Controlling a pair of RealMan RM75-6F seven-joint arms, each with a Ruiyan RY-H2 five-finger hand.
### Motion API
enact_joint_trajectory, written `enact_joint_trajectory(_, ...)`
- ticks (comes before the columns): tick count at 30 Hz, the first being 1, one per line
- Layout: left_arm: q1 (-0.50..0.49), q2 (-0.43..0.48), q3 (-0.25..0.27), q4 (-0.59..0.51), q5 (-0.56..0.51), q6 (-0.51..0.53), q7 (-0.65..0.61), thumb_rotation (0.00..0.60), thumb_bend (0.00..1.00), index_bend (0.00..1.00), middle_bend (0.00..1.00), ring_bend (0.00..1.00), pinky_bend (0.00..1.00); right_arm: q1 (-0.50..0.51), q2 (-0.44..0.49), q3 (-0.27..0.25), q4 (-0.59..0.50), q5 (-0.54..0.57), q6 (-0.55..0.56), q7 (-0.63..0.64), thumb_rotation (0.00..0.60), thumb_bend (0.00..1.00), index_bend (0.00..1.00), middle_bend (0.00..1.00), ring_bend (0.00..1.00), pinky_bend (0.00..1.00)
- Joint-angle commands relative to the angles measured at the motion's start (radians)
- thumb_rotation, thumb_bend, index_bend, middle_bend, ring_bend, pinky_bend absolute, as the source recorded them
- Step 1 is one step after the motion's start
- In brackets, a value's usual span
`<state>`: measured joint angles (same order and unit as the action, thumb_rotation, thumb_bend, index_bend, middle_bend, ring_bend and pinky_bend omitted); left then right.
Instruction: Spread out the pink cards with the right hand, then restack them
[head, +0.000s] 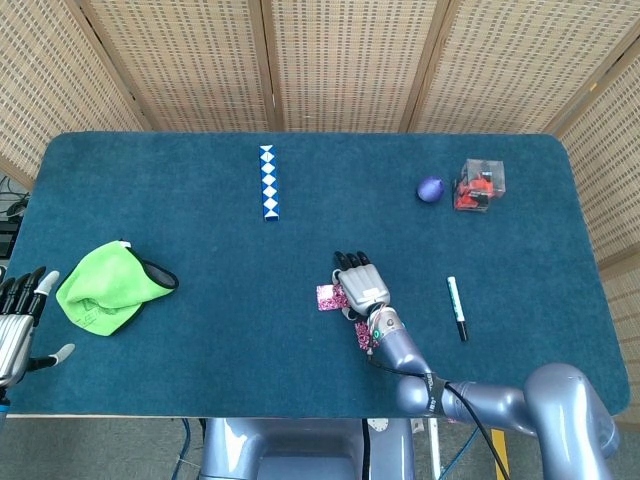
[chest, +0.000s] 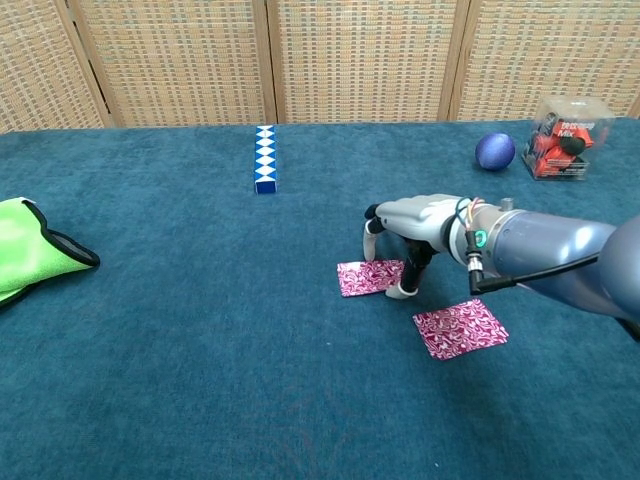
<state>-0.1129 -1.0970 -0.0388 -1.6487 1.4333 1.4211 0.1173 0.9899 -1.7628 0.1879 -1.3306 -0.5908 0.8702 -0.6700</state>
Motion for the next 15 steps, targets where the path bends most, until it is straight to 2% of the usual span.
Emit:
enact_joint_trajectory(1, 0.000, 0.000, 0.000, 0.000, 0.000, 0.000, 0.000, 0.600, 0.00, 0.00, 0.00, 0.00, 0.00, 0.000, 0.001, -0.001, -0.002, 0.000, 0.002, 0.000, 0.600, 0.34, 0.54, 0.00, 0.00, 0.00)
enact_joint_trajectory(15, 0.000, 0.000, 0.000, 0.000, 0.000, 0.000, 0.001, 0.600, 0.00, 0.00, 0.00, 0.00, 0.00, -0.008, 0.025, -0.011, -0.034, -0.021, 0.014, 0.015, 0.600, 0.34, 0.54, 0.00, 0.00, 0.00)
